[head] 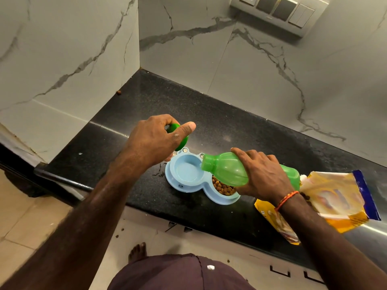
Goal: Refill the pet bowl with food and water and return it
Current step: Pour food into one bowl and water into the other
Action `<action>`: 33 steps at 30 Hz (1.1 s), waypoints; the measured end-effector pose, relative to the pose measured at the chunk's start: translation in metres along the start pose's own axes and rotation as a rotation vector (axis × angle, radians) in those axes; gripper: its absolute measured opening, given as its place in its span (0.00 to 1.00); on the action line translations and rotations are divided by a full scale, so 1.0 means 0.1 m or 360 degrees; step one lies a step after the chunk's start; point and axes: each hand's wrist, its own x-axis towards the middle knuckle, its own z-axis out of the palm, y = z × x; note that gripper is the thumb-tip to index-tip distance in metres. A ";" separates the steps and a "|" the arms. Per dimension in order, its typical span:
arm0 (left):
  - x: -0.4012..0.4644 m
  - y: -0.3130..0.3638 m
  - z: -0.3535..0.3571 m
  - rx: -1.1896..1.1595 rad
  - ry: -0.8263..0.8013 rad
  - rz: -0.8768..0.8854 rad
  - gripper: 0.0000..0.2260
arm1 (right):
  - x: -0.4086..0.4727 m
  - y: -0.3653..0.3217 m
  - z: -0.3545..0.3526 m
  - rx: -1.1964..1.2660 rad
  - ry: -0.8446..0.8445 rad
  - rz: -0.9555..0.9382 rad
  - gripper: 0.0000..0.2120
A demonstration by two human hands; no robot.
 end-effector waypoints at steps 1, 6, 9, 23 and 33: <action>0.00 0.00 0.00 -0.0003 0.0000 -0.0005 0.25 | 0.00 0.01 0.00 -0.0013 -0.0002 -0.0001 0.55; -0.04 0.01 0.02 -0.0014 0.0013 -0.0011 0.24 | -0.02 0.02 -0.01 -0.0034 0.0010 0.0011 0.56; -0.04 0.01 0.02 -0.0016 -0.0002 -0.0022 0.24 | -0.03 0.03 0.00 -0.0027 -0.0002 0.0022 0.56; -0.04 -0.01 0.05 -0.0046 -0.0024 -0.0032 0.26 | -0.07 0.05 -0.09 -0.0068 0.0025 0.0050 0.56; -0.04 -0.02 0.05 -0.0068 -0.0038 -0.0050 0.27 | -0.07 0.09 -0.13 -0.0098 -0.0013 0.0062 0.57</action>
